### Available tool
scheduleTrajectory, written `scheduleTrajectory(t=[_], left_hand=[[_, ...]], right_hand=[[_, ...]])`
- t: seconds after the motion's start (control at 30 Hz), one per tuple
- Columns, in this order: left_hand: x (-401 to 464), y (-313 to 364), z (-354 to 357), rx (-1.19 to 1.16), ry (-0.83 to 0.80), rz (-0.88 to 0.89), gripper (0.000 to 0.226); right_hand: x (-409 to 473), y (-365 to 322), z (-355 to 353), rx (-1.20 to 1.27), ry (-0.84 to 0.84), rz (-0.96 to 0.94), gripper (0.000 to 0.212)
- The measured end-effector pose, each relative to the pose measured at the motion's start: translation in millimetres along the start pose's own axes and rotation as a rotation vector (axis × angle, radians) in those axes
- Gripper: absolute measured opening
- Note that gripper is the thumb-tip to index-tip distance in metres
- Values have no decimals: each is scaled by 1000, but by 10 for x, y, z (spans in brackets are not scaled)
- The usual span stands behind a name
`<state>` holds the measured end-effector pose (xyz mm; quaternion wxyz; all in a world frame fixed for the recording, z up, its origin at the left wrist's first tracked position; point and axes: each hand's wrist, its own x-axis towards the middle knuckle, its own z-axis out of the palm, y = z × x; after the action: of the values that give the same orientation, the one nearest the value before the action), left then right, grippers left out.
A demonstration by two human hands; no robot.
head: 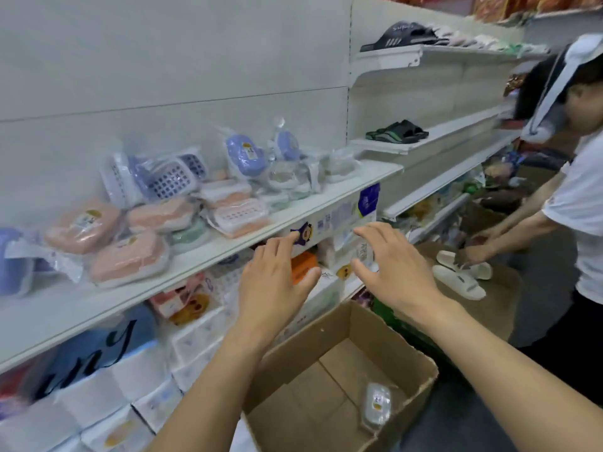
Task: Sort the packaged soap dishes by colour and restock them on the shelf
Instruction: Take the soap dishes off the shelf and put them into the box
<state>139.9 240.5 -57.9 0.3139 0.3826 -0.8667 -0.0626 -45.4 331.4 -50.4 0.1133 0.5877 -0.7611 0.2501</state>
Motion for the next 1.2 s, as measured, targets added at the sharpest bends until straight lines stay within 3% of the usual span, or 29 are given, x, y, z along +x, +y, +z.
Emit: scheduleTrajectory(t=[0.4, 0.7, 0.8, 0.9, 1.03, 1.13, 1.2], left_hand=[[1936, 299, 1119, -62, 68, -172, 64], [3570, 658, 2264, -34, 138, -321, 61], [4055, 628, 2497, 42, 127, -315, 60], [4505, 441, 2611, 261, 125, -318, 61], [4957, 161, 2649, 565, -1, -380, 61], [5110, 9, 2724, 723, -95, -418, 50], [5159, -73, 2760, 789, -123, -423, 38]], right_hand=[[2324, 1839, 495, 152, -88, -151, 48], [4053, 3254, 1015, 293, -295, -181, 67], [4551, 3441, 1192, 470, -337, -64, 69], [5001, 3516, 1404, 635, -403, 177, 72], [5426, 3495, 1750, 663, -514, 376, 74], [5596, 3414, 2054, 853, -549, 503, 73], [5703, 3403, 2319, 983, -537, 561, 86]])
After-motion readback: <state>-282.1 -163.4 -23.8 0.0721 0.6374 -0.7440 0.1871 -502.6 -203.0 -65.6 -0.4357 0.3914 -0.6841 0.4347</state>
